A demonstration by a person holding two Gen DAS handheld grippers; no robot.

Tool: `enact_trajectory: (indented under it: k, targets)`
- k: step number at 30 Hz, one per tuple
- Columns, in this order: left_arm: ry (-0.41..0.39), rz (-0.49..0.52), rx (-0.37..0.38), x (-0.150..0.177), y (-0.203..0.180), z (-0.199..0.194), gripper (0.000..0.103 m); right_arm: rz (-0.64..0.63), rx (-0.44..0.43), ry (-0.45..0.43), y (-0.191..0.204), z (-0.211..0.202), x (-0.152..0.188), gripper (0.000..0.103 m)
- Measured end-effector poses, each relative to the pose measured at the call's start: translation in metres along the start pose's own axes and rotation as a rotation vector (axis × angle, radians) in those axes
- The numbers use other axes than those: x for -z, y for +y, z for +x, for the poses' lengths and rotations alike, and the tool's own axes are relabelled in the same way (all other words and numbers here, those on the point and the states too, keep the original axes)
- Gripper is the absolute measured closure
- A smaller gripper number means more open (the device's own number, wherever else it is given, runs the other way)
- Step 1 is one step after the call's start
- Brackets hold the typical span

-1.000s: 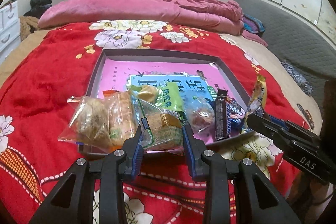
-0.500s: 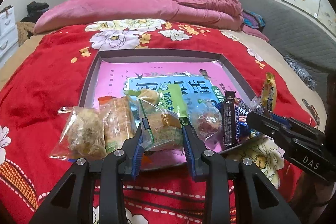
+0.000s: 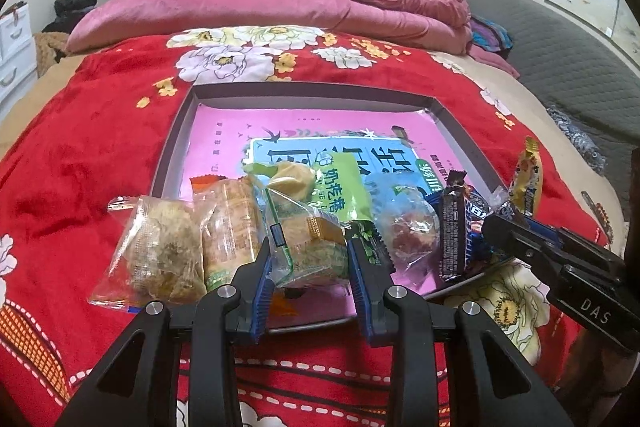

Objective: Organize snacks
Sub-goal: 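Lower both snacks into the tray and open both tools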

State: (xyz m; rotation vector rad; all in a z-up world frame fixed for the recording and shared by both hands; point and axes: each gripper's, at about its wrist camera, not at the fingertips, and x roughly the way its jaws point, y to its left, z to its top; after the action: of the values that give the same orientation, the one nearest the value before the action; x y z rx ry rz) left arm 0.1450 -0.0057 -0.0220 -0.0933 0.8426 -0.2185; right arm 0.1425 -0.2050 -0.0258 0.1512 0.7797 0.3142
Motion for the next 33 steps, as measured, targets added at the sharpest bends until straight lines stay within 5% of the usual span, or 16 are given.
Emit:
enact_trajectory:
  k: [33]
  targets:
    - [0.008, -0.018, -0.011, 0.000, 0.004, 0.002, 0.066, -0.024, 0.034, 0.054, 0.006, 0.011, 0.007, 0.072]
